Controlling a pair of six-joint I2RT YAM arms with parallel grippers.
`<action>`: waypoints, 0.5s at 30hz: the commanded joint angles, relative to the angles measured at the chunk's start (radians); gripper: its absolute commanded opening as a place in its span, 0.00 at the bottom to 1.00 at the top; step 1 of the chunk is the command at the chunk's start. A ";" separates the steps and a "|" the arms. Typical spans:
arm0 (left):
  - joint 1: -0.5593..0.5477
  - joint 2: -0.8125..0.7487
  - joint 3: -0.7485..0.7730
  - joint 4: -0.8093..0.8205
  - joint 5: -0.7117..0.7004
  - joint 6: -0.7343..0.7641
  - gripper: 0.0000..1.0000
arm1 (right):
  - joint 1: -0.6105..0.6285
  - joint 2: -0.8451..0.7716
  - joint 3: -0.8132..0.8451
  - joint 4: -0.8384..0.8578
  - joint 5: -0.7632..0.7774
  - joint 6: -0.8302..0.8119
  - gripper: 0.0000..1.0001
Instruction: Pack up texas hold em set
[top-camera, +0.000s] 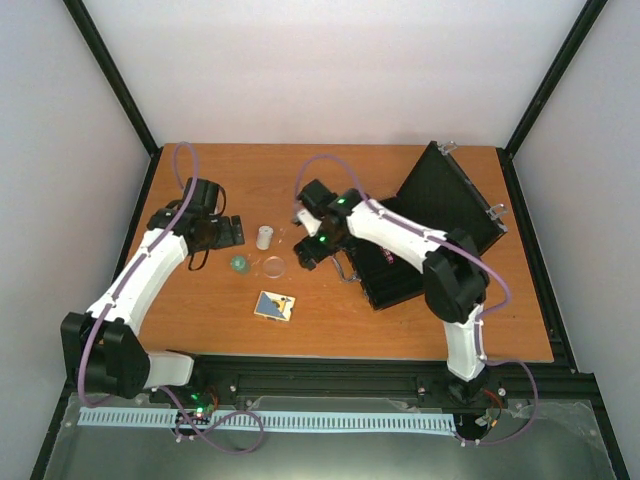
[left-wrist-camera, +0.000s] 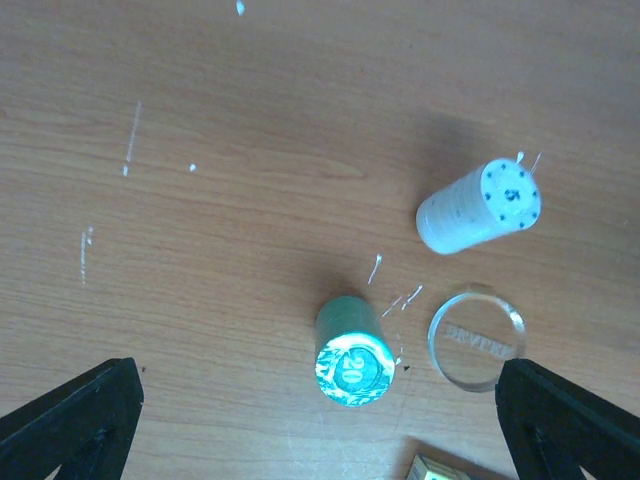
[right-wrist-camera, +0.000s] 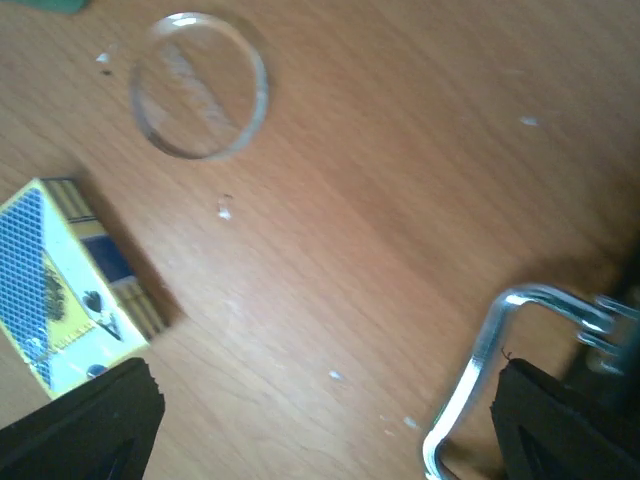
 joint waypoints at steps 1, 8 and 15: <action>0.003 -0.038 0.101 -0.056 -0.049 -0.022 1.00 | 0.076 0.080 0.081 -0.022 -0.024 -0.044 0.99; 0.003 -0.073 0.174 -0.101 -0.068 -0.022 1.00 | 0.192 0.185 0.180 -0.079 0.080 -0.147 1.00; 0.003 -0.109 0.208 -0.115 -0.085 -0.032 1.00 | 0.289 0.231 0.179 -0.064 0.060 -0.166 1.00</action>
